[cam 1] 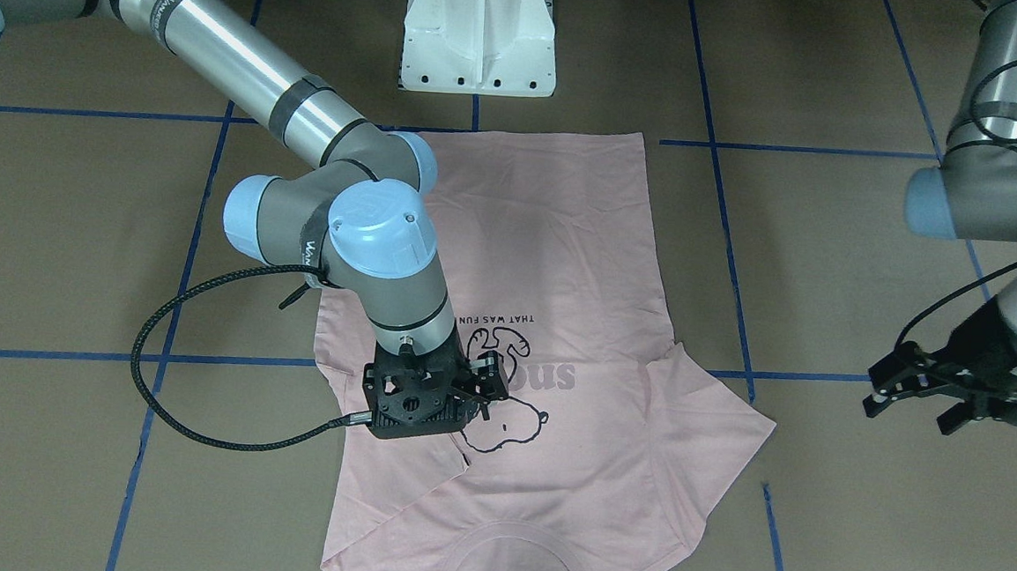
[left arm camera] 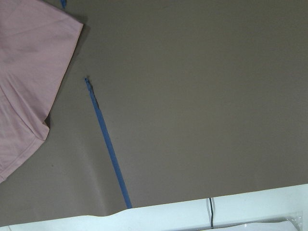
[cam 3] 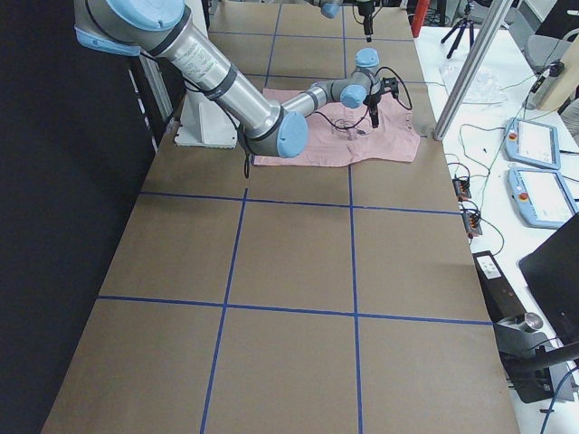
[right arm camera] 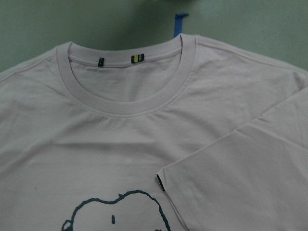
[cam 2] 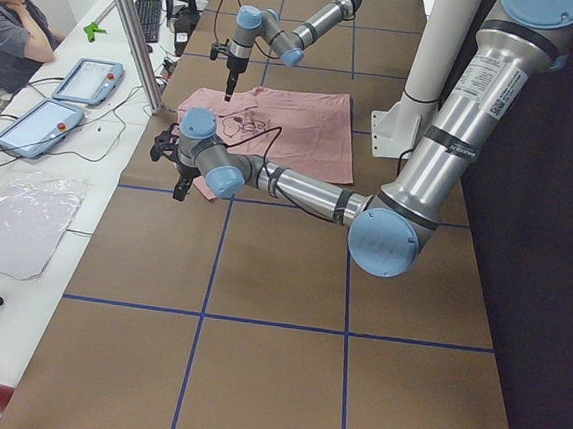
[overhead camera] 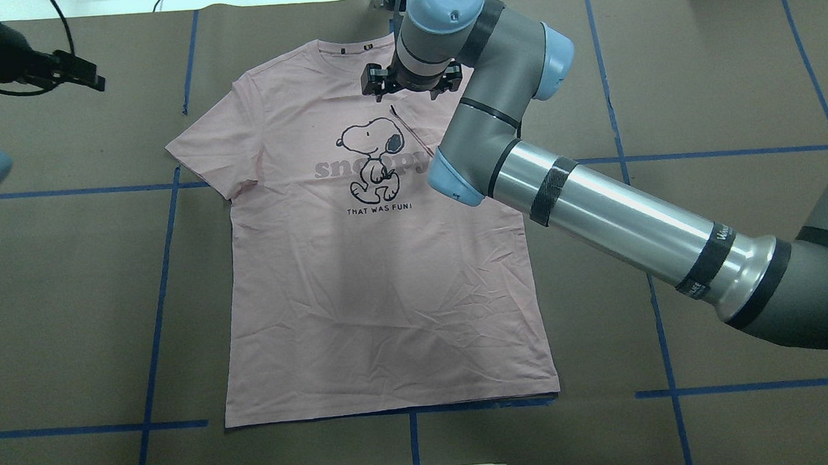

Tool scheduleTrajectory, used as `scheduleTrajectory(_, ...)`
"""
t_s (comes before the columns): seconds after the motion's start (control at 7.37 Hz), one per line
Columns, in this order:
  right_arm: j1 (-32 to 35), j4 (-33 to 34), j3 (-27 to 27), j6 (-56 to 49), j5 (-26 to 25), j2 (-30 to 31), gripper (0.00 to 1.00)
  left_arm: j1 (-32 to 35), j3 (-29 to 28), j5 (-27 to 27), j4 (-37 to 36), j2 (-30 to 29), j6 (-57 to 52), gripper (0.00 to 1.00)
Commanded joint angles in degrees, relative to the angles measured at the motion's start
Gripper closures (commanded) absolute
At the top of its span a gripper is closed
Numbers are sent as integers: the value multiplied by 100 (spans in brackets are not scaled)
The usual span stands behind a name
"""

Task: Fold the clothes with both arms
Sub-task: 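Fold the held sleeve inward onto the shirt body with the right gripper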

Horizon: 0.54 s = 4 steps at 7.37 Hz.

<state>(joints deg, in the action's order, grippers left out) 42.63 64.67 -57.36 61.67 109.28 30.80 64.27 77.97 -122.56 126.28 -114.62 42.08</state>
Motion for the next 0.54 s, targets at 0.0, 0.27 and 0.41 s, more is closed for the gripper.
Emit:
scheduleTrajectory(0.0,244,1297,-711,30,295,292,0,-686,-1,915,46,-131,1070,0)
scheduleTrajectory(0.27,709,1898,-1372,-1132,698,907,0,-1283,-176,1854,124,-148,1652,0)
scheduleTrajectory(0.41,859,1918,-1523,-1418,909,1127,0,-1503,-298,2093,160,-148,1907,0)
